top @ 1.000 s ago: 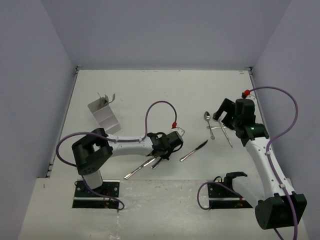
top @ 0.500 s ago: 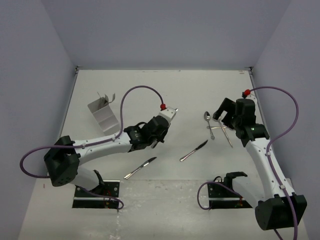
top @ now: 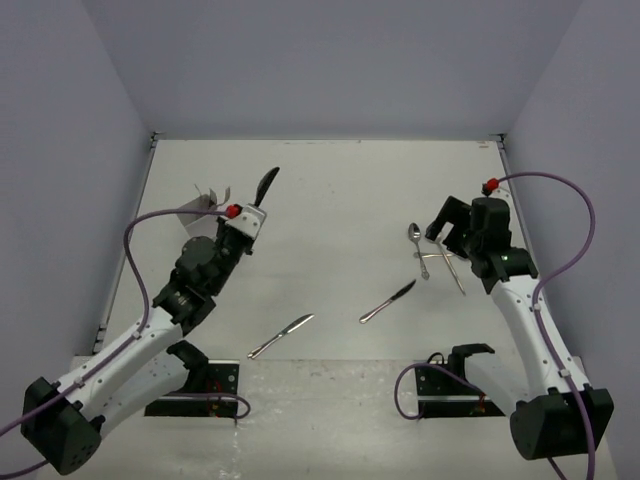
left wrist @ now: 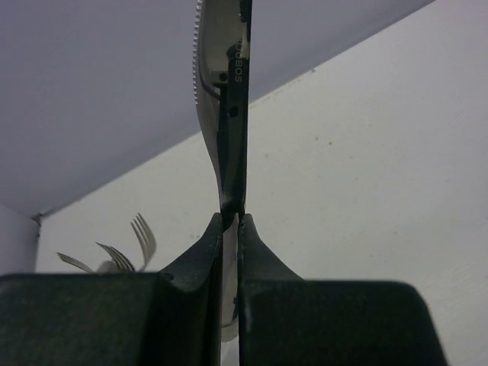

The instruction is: Sort the eating utensils into containers

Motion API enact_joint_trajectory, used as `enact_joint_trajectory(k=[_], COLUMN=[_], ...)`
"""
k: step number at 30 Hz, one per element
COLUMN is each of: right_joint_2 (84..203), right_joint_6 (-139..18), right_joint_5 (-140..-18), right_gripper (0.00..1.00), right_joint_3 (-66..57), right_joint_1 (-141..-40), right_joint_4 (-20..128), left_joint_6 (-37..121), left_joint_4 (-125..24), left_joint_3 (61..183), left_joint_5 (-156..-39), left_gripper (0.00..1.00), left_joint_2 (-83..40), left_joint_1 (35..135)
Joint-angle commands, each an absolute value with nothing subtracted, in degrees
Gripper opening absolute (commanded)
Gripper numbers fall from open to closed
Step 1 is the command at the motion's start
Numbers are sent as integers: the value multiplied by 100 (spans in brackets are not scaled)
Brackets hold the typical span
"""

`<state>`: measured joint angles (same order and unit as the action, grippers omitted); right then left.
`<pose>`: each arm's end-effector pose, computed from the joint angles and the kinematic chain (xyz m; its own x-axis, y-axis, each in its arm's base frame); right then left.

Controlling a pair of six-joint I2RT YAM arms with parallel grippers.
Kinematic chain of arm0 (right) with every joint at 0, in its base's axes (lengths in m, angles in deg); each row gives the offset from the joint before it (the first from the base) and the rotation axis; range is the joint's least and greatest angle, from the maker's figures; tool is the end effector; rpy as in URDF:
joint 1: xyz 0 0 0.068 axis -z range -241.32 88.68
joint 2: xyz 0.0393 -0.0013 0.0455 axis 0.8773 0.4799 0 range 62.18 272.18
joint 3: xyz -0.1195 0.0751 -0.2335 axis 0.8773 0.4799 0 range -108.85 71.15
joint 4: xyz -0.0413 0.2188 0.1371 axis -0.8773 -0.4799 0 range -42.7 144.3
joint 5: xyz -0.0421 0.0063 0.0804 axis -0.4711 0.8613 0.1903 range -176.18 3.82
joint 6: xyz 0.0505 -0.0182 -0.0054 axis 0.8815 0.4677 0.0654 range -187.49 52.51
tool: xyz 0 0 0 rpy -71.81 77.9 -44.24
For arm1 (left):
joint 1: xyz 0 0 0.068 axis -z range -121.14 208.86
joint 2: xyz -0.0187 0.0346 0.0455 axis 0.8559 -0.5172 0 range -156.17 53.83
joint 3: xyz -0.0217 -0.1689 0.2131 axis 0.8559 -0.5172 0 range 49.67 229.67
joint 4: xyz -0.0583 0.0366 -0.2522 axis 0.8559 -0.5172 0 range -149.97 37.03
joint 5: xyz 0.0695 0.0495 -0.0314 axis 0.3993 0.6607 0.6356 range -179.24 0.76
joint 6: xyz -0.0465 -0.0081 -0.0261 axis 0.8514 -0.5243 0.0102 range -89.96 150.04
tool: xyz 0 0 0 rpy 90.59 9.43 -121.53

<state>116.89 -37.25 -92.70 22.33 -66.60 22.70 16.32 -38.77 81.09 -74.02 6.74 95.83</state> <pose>0.2038 0.0147 0.2970 -0.5244 0.4541 -0.7203 0.3038 0.8900 0.3399 0.1660 -0.1131 0.2957 0.0679 0.2353 -0.9695 0.3649 0.8986 0.2437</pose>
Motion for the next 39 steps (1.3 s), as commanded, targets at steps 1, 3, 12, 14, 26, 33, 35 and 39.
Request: enact_joint_trajectory(k=[1,3,12,14,26,33,35,39], right_joint_2=[11763,11842,12070,12185,12186,12124,12106,12097], right_joint_6=[-3848,-3857,-3892,-3893,-3928,-3972,-3963,-4016], right_joint_5=[-9321,-9330,-9654,-9742,-10191,-10226,-10209,-10217], right_gripper=[99,99,99,99,99,99,99,99], right_joint_3=[2149,2088,1904,1729,1736,1710,1710,1754], right_joint_1=[-6659,-6660,-6651,-6659,-6659,-6659,-6660,-6659], right_joint_4=[2468,2415,2231,2099,1975,1993,2002,2064], left_joint_6=[254,78,-151,-213,403,429,463,674], left_joint_4=[-3003,-3081,-3381,-3302,-2414,-2379,-2353,-2413], left_joint_3=[7955,7999,8377,8368,7876,7806,7779,7928], left_joint_5=[-8727,-9351,-12886,-12976,-12448,-12545,-12519,-12826], left_gripper=[0,0,0,0,0,0,0,0], left_joint_2=[910,884,-83,-302,-470,-926,-1023,-1199], left_joint_1=[8877,8454,5668,5640,5473,5183,5052,4884])
